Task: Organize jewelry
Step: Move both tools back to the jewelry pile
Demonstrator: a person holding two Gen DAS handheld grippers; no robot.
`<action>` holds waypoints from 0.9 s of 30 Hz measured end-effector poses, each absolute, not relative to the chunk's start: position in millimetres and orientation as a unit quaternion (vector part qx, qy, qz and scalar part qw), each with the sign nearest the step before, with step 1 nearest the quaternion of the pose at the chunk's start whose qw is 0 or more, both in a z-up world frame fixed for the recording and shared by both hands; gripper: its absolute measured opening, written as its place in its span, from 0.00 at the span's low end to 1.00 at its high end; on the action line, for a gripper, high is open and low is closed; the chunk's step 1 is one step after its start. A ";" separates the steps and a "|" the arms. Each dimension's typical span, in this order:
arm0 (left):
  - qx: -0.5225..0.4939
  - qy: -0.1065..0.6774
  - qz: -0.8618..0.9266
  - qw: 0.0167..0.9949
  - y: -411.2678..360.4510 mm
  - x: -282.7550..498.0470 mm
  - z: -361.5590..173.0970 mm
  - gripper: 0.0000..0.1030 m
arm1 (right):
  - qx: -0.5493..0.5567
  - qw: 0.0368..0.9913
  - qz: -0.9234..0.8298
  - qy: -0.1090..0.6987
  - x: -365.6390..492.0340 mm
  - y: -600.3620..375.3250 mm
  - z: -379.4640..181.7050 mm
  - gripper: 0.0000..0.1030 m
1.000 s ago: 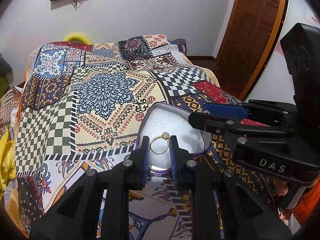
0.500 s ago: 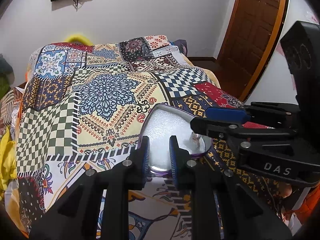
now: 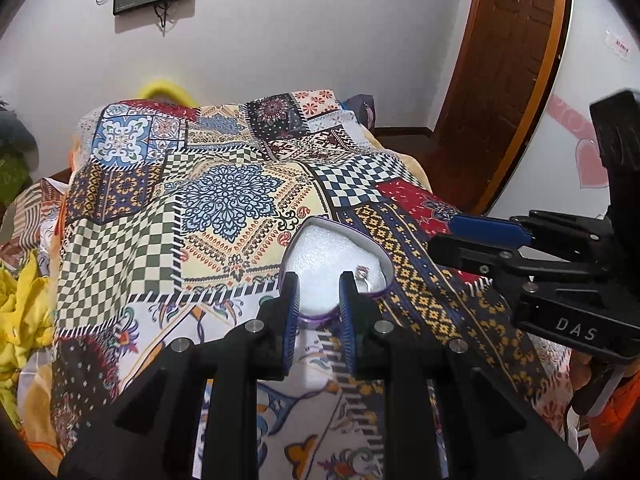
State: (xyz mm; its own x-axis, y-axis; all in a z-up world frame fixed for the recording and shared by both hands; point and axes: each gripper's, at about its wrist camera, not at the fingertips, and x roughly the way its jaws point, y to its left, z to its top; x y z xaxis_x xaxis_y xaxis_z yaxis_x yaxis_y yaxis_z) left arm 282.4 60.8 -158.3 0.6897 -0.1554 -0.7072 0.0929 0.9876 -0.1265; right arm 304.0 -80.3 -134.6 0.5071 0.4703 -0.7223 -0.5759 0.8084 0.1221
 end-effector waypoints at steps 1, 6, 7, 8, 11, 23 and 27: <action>-0.040 0.388 -0.067 0.918 60.5 279.5 -156.9 0.19 | -0.069 0.867 0.300 0.393 300.5 -82.8 -133.9 0.28; -0.041 0.391 -0.063 0.917 59.5 261.0 -153.4 0.19 | -0.072 0.872 0.288 0.389 282.9 -94.9 -131.8 0.28; -0.043 0.394 -0.064 0.916 59.3 257.5 -153.9 0.19 | -0.071 0.872 0.286 0.390 279.2 -97.4 -132.1 0.28; -0.044 0.397 -0.065 0.914 58.8 253.7 -155.2 0.20 | -0.072 0.872 0.283 0.392 275.8 -99.9 -133.2 0.28; -0.046 0.408 -0.066 0.909 56.5 243.5 -161.2 0.20 | -0.076 0.872 0.277 0.395 265.3 -105.0 -136.5 0.28; -0.048 0.452 -0.087 0.886 33.0 217.8 -195.7 0.20 | -0.083 0.866 0.263 0.417 231.6 -121.1 -157.6 0.28; -0.048 0.462 -0.093 0.881 26.3 211.8 -205.6 0.20 | -0.085 0.857 0.261 0.436 227.1 -122.1 -174.6 0.28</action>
